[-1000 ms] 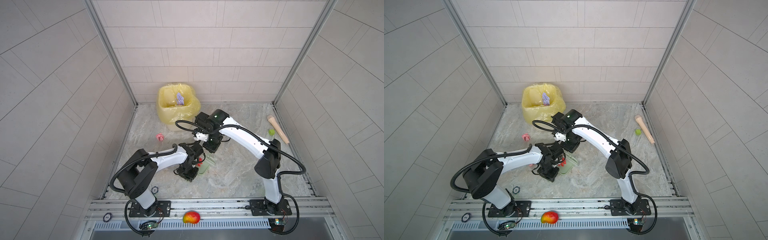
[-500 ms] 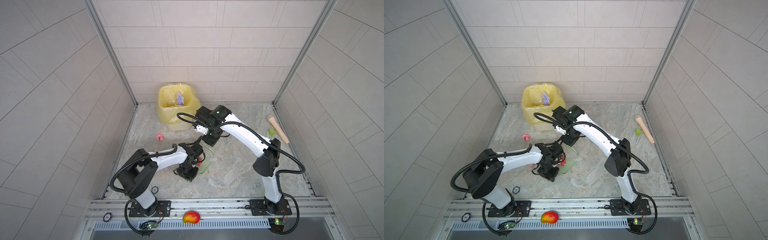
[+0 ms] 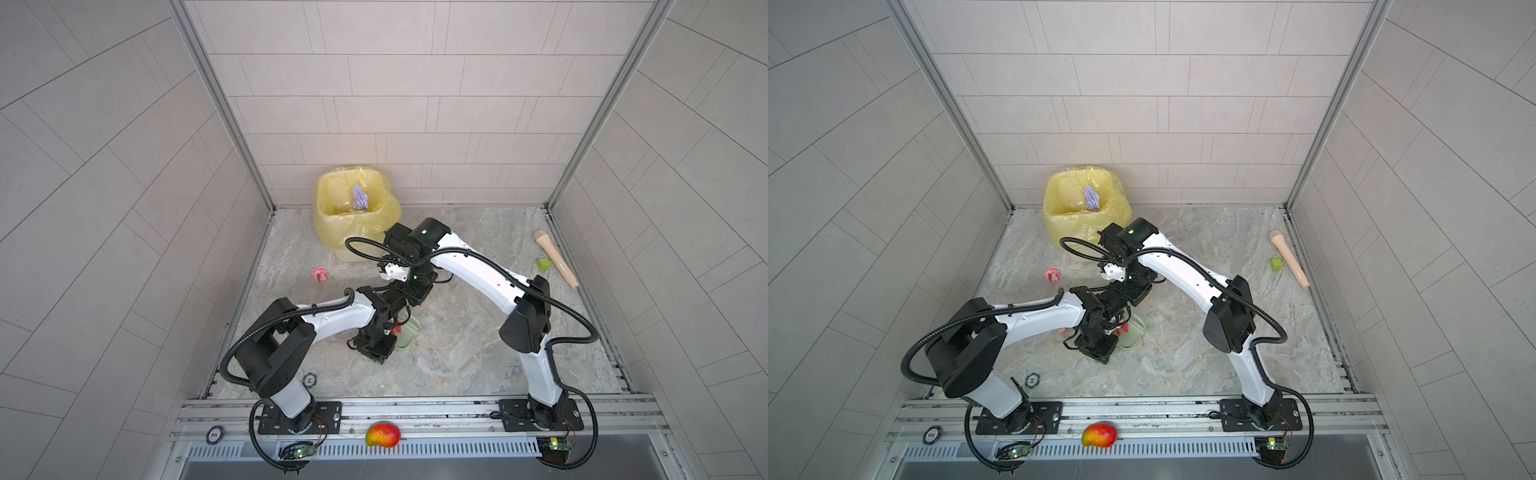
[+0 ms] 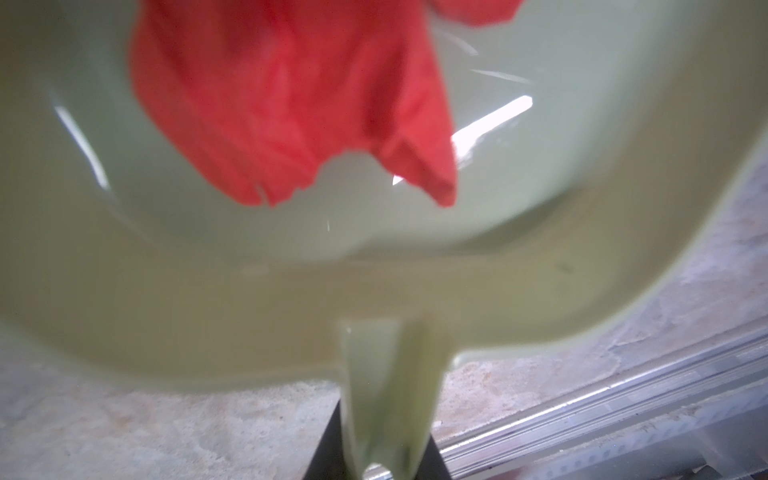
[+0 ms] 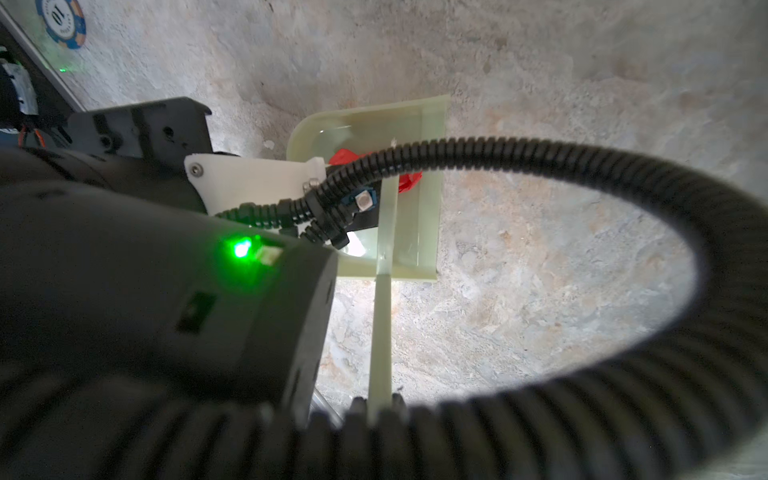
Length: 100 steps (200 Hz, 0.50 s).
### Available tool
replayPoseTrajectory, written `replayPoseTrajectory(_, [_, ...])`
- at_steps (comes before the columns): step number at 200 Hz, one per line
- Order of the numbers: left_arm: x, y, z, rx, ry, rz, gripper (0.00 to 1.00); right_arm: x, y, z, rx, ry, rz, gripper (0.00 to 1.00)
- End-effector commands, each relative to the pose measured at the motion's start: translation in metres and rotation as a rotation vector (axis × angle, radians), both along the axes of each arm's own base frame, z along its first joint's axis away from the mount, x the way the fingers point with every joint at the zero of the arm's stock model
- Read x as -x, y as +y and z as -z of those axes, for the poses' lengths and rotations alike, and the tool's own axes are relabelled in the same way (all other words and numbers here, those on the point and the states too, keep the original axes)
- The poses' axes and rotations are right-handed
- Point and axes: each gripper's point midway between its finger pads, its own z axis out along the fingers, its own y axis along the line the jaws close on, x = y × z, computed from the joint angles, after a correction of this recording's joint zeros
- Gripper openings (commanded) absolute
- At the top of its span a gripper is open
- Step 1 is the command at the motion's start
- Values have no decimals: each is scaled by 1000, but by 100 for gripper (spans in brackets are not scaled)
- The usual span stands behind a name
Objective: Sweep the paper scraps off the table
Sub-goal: 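Sweep the red scrap into the dustpan with the right gripper's brush, then lift the dustpan toward the yellow bin while the right gripper draws back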
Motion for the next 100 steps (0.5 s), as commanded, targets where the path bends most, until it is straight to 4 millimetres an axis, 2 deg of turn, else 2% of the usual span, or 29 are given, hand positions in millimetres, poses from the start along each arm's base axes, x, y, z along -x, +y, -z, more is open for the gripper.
replayPoseTrajectory(1, [3,7,0,-24,4,1,0,17,-5,-20,-41,16,-25,0])
replayPoseTrajectory(33, [1,8,-2,-24,-9,-2,0,-1,-30,-19,44,-58,29,0])
replayPoseTrajectory(100, [-13,8,-21,1,-118,-4,0,-19,-70,-37,19,-132,164,0])
